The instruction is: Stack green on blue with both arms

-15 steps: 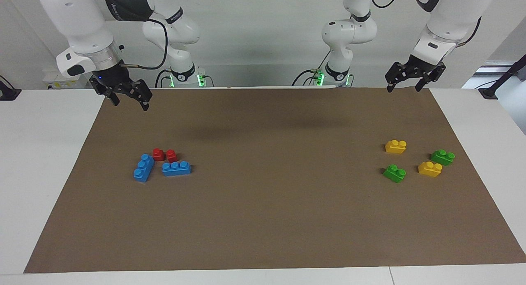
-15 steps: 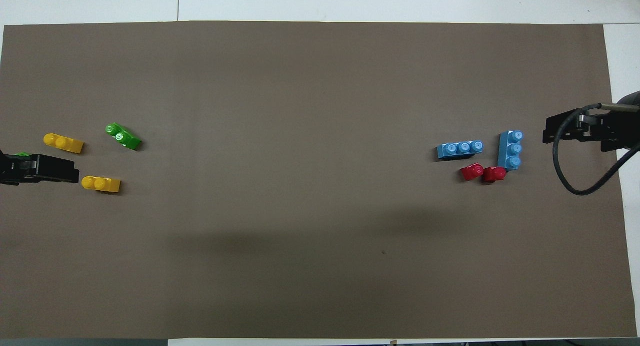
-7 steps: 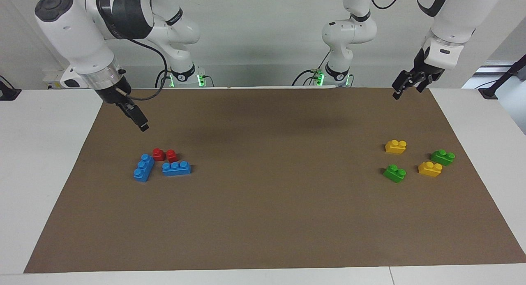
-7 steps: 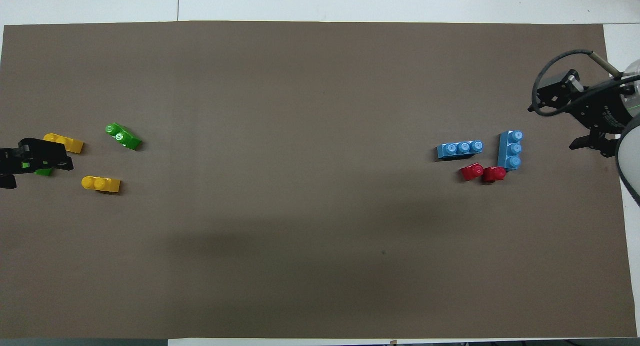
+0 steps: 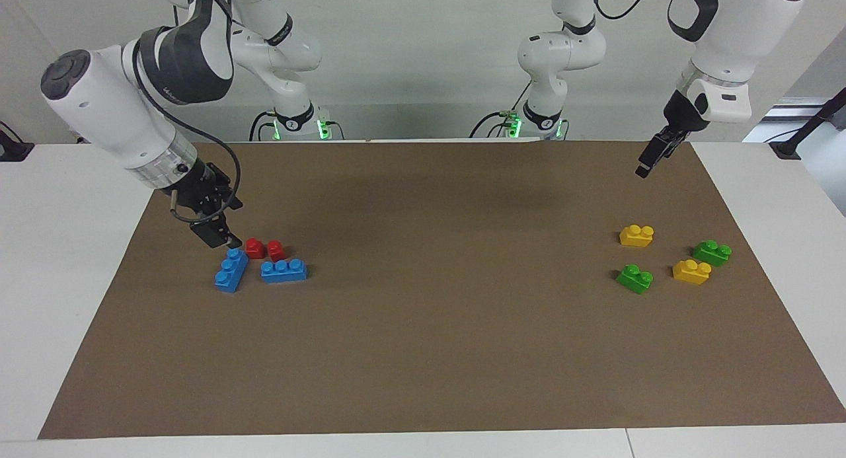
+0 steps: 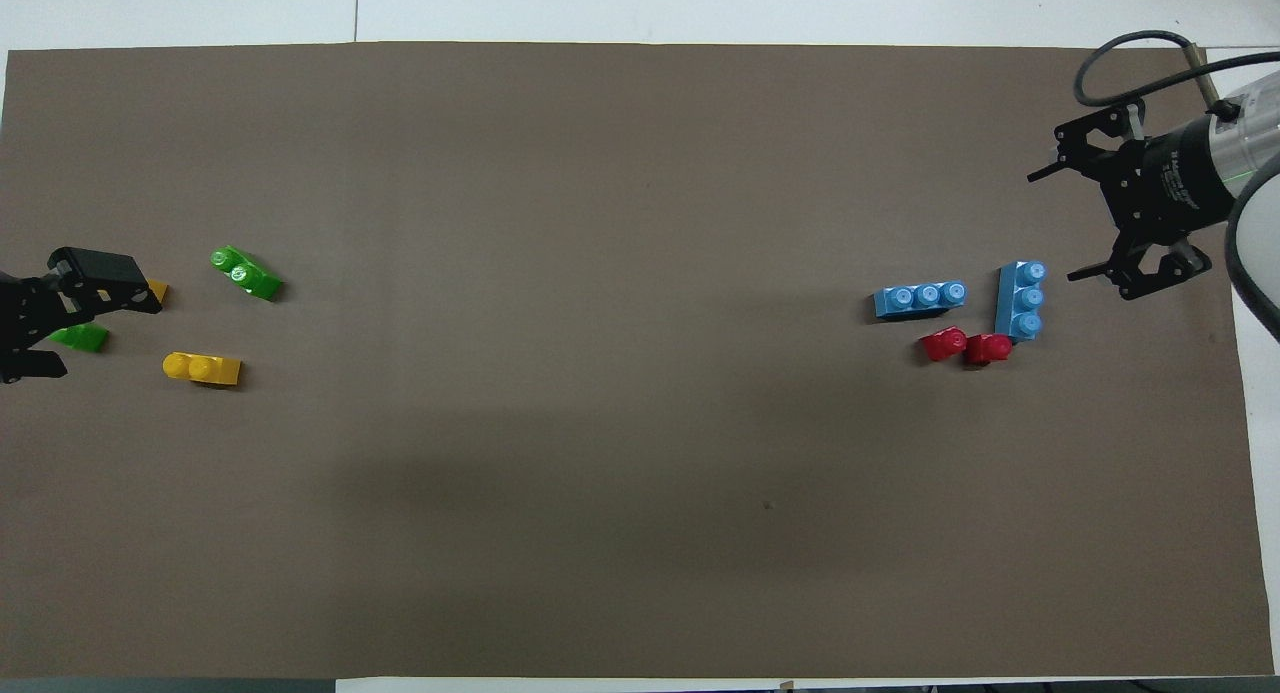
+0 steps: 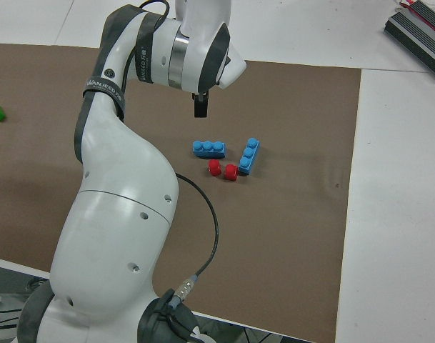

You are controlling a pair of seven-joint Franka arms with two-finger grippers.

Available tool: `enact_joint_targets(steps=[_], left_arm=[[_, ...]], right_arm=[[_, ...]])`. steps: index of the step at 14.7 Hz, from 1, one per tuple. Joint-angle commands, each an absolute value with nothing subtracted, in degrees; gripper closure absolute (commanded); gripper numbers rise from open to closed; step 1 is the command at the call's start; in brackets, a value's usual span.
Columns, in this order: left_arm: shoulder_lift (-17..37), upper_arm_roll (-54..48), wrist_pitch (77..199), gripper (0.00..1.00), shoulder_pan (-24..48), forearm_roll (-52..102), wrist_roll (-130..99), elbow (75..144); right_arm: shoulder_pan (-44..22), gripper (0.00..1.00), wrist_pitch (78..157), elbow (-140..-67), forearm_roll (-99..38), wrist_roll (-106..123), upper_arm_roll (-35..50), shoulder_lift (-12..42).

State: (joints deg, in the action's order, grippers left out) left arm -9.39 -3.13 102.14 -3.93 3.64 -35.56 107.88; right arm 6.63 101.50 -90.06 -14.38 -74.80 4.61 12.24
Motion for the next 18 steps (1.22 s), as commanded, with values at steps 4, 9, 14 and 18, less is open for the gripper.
enact_joint_targets(steps=[4, 9, 14, 18], left_arm=[[-5.2, -3.34, 107.22, 0.0, -5.01, 4.92, -39.8, 109.07], [2.1, -3.34, 112.84, 0.0, -6.76, 4.92, -42.1, 108.37], [8.25, -3.34, 118.29, 0.0, -8.26, 4.83, -42.27, 107.23], [13.17, -3.16, 121.37, 0.0, -8.35, 4.75, -42.36, 105.03]], right_arm=[[7.65, 0.0, 105.28, -90.6, -18.02, -75.67, 5.1, 16.7], [9.58, 0.0, 108.54, -97.19, -23.29, -68.66, 5.1, 17.23], [10.99, 0.0, 108.72, -98.61, -23.47, -64.08, 5.1, 20.38], [10.81, 0.0, 109.77, -98.7, -25.4, -63.81, 5.1, 21.36]])
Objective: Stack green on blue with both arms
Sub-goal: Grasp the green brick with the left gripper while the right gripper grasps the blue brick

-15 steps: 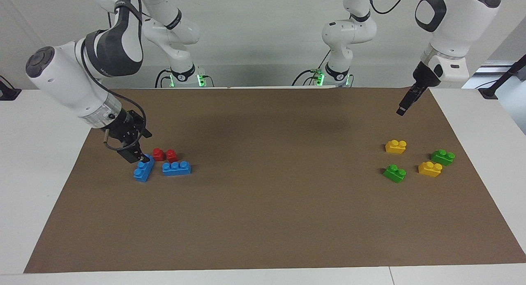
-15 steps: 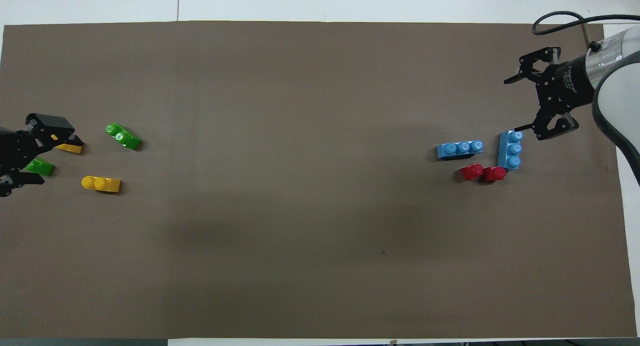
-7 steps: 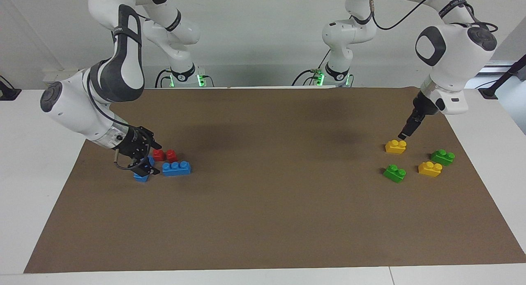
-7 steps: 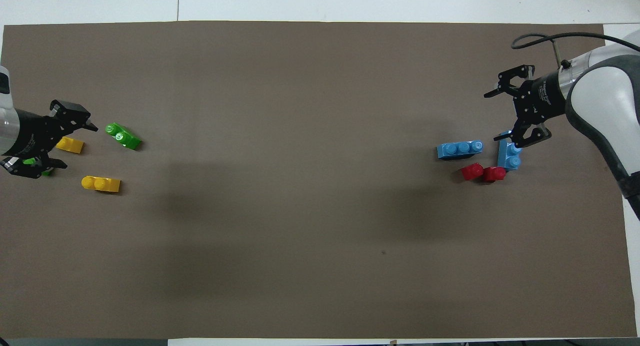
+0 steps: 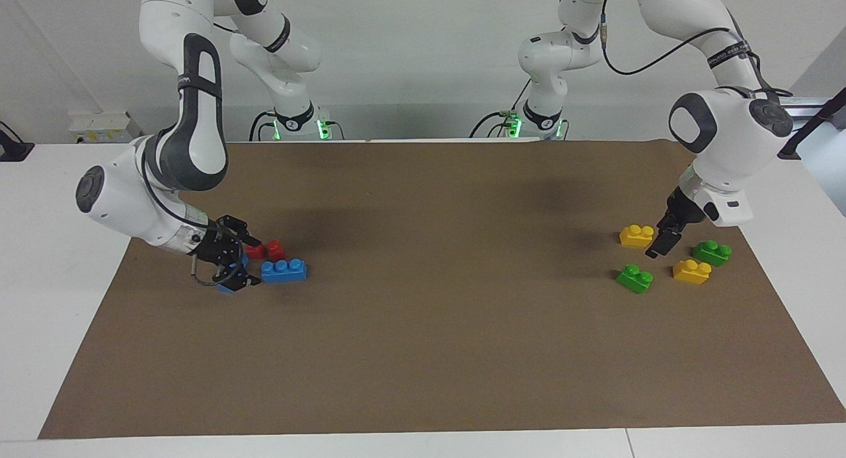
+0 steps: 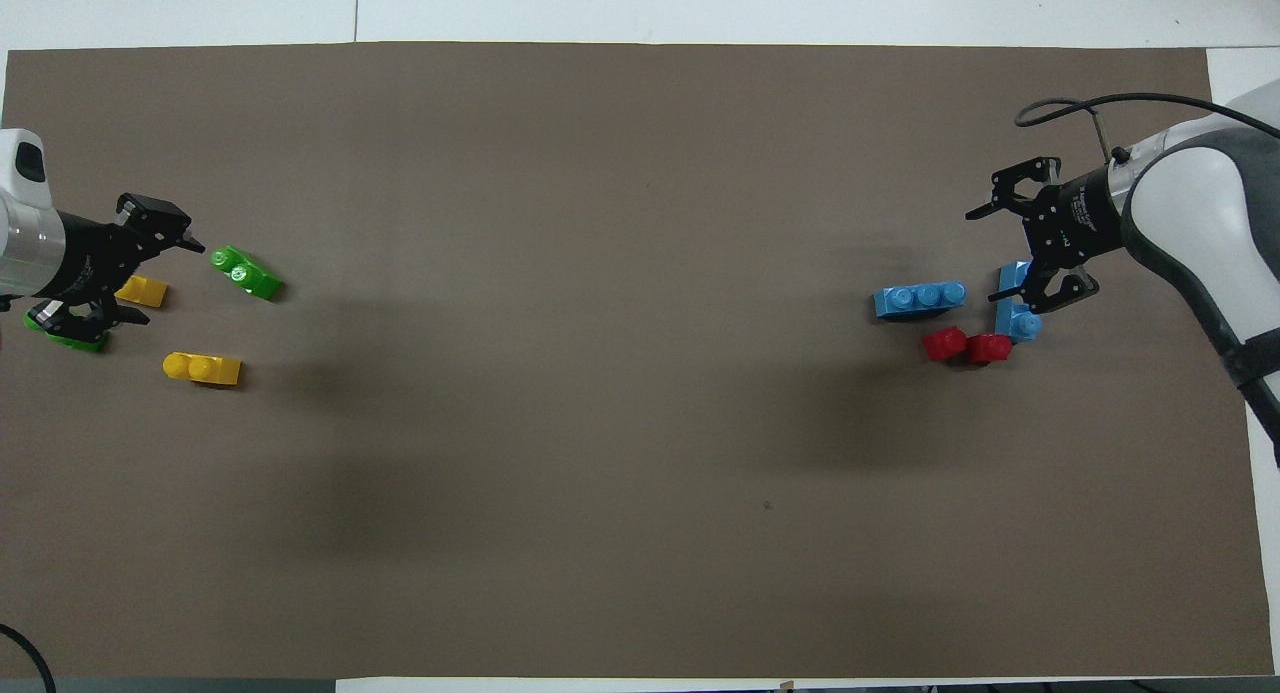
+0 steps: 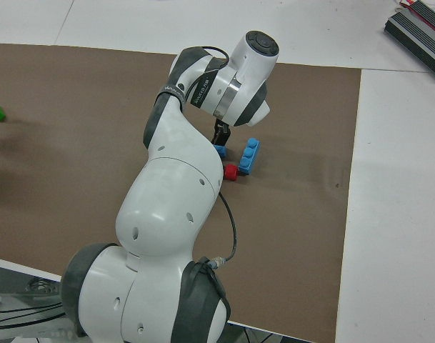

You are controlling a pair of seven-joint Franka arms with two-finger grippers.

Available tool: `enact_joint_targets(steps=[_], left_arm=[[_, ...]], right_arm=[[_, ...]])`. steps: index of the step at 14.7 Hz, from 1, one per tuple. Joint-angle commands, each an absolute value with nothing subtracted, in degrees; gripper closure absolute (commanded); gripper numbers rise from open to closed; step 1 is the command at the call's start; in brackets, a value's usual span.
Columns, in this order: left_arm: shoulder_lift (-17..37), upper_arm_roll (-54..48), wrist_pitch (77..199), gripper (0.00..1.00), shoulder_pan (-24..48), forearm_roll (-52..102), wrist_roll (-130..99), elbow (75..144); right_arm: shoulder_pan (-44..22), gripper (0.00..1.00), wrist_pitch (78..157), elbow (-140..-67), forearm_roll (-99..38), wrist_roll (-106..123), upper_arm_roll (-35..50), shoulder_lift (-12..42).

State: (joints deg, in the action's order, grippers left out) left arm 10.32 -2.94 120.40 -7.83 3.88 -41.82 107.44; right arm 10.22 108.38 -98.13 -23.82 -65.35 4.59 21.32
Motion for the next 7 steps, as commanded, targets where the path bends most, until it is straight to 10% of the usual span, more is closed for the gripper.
enact_joint_targets(steps=[1, 7], left_arm=[[14.4, -3.08, 121.72, 0.0, -8.35, 4.75, -42.36, 104.42], [21.53, -3.08, 122.08, 0.0, -8.35, 4.75, -43.24, 100.37]], right_arm=[[10.72, 0.0, 110.65, -99.14, -25.4, -63.81, 5.1, 21.36], [10.55, 0.0, 111.53, -101.95, -25.49, -62.32, 5.1, 21.71]])
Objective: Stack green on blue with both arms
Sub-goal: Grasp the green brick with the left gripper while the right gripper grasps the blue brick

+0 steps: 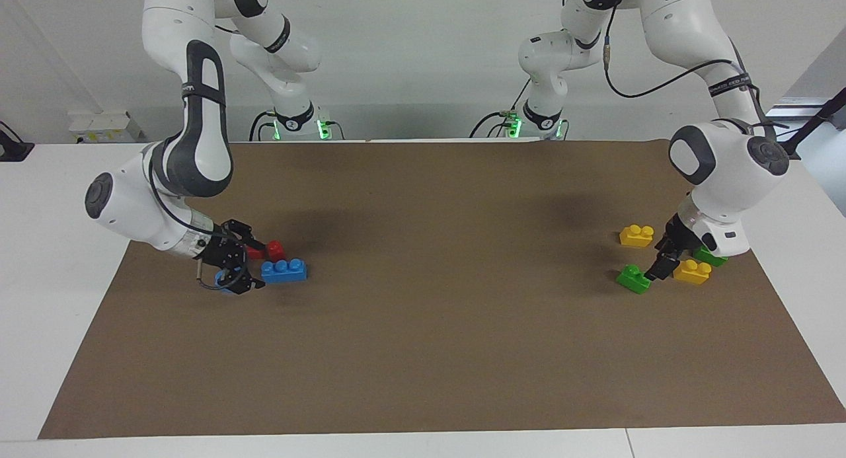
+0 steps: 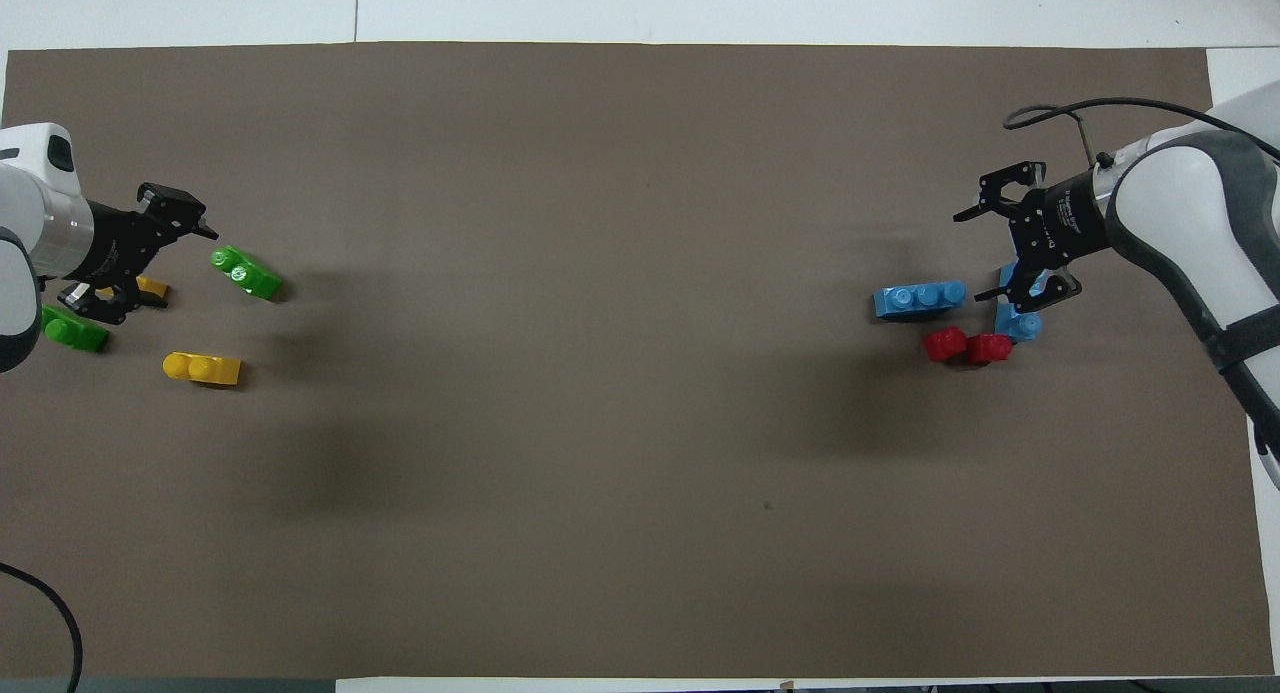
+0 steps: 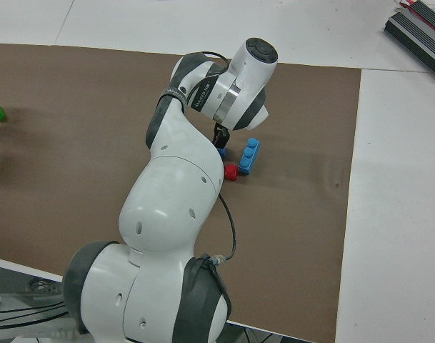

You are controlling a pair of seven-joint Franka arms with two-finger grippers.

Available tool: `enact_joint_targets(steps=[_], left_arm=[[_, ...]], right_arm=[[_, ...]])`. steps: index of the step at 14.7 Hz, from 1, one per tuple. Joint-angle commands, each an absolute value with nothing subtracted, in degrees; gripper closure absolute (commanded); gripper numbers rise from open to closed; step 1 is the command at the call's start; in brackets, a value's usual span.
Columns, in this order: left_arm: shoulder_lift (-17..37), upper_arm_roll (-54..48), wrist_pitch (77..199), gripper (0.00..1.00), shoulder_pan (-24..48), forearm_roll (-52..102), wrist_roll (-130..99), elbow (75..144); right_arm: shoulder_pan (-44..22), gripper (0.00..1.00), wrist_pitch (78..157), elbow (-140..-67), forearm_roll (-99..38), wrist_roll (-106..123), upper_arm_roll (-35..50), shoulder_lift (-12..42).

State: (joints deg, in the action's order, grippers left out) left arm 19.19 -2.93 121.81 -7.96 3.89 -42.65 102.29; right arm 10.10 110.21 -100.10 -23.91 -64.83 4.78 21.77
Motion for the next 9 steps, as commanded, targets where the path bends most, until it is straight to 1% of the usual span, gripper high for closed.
enact_joint_targets(steps=[1, 4, 6, 9], left_arm=[[22.06, -3.08, 122.17, 0.0, -8.35, 4.75, -43.5, 100.2], [23.9, -3.08, 122.95, 0.0, -8.26, 4.48, -44.21, 98.7], [24.87, -3.08, 124.53, 0.0, -8.26, 4.22, -45.43, 99.05], [24.87, -2.99, 126.12, 0.0, -8.35, 4.13, -45.79, 100.45]], right_arm=[[10.63, 0.0, 111.62, -102.39, -25.58, -61.71, 5.1, 21.71], [11.16, 0.0, 111.88, -103.97, -25.58, -59.77, 5.1, 21.71], [11.77, 0.0, 111.97, -104.68, -25.58, -58.8, 5.1, 21.62], [12.13, 0.0, 112.23, -105.11, -27.32, -58.54, 5.01, 21.53]])
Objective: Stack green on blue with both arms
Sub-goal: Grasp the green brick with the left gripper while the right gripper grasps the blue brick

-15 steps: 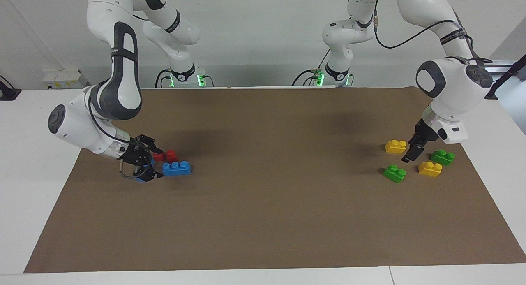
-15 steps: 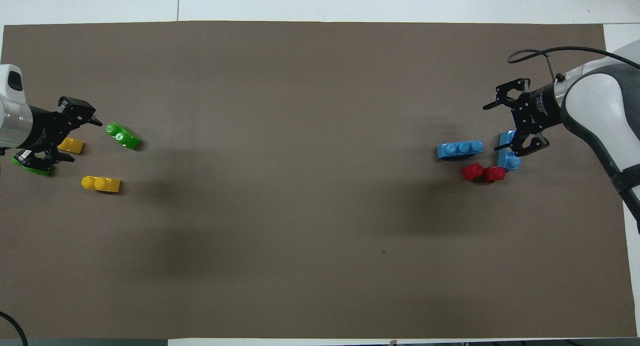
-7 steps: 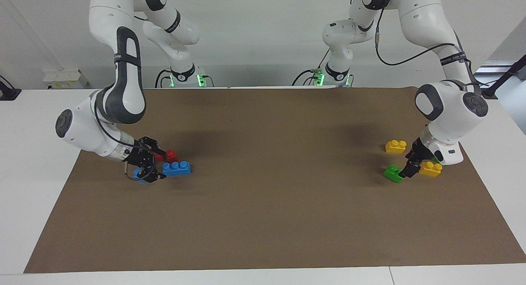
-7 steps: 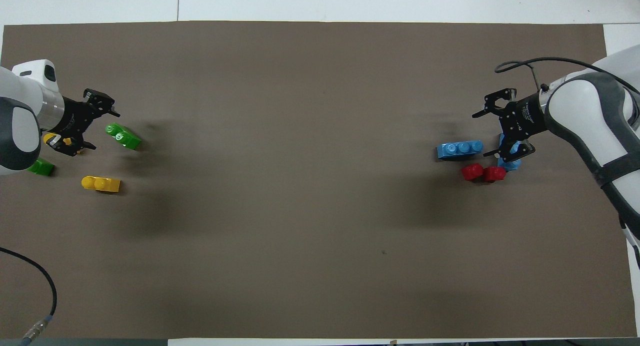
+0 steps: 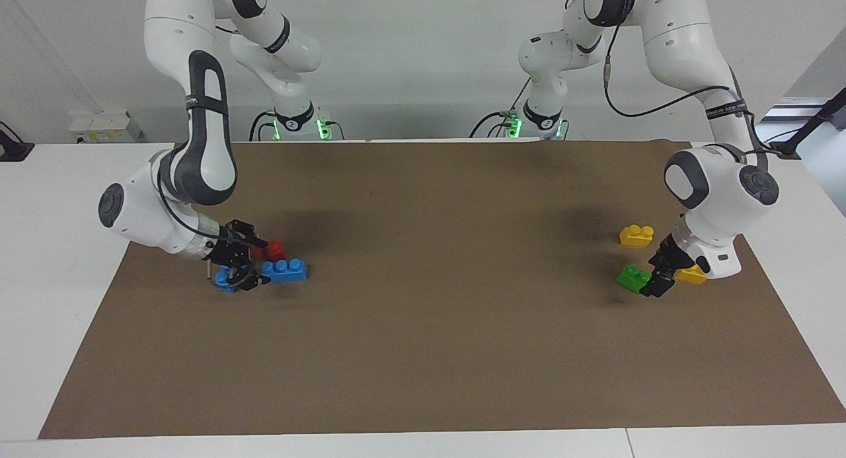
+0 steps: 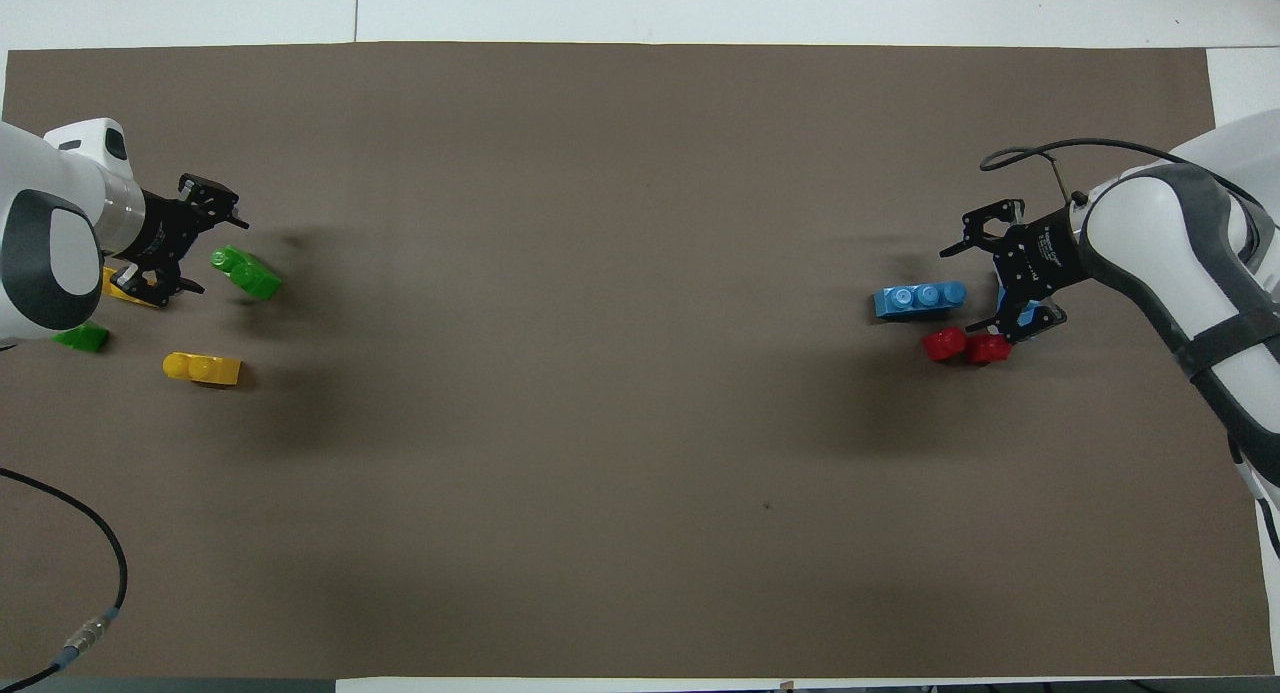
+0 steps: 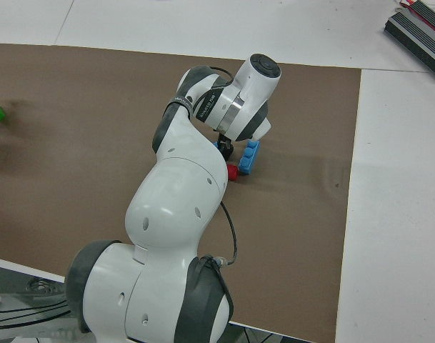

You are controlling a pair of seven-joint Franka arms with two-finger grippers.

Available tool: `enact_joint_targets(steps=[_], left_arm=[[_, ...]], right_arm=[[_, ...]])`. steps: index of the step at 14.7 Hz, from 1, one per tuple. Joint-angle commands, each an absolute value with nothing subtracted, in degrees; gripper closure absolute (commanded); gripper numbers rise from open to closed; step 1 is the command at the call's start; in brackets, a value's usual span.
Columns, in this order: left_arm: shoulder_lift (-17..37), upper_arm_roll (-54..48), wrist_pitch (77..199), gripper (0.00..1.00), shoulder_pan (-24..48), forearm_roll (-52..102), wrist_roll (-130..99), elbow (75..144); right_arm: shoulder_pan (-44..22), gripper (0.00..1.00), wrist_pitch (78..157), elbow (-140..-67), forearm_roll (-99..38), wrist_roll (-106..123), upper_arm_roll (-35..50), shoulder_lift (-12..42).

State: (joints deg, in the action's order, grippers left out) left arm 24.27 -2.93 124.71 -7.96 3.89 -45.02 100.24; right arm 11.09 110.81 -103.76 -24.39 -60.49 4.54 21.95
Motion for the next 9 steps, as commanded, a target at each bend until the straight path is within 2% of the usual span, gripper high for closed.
enact_joint_targets(steps=[1, 9], left_arm=[[24.87, -2.99, 126.38, 0.0, -8.35, 4.04, -45.79, 100.72], [25.49, -2.99, 128.58, 0.0, -8.09, 3.96, -45.79, 101.86]], right_arm=[[12.22, 0.0, 113.28, -105.81, -28.03, -58.62, 5.01, 21.36], [12.66, 0.0, 117.95, -109.24, -28.73, -58.62, 5.01, 21.01]])
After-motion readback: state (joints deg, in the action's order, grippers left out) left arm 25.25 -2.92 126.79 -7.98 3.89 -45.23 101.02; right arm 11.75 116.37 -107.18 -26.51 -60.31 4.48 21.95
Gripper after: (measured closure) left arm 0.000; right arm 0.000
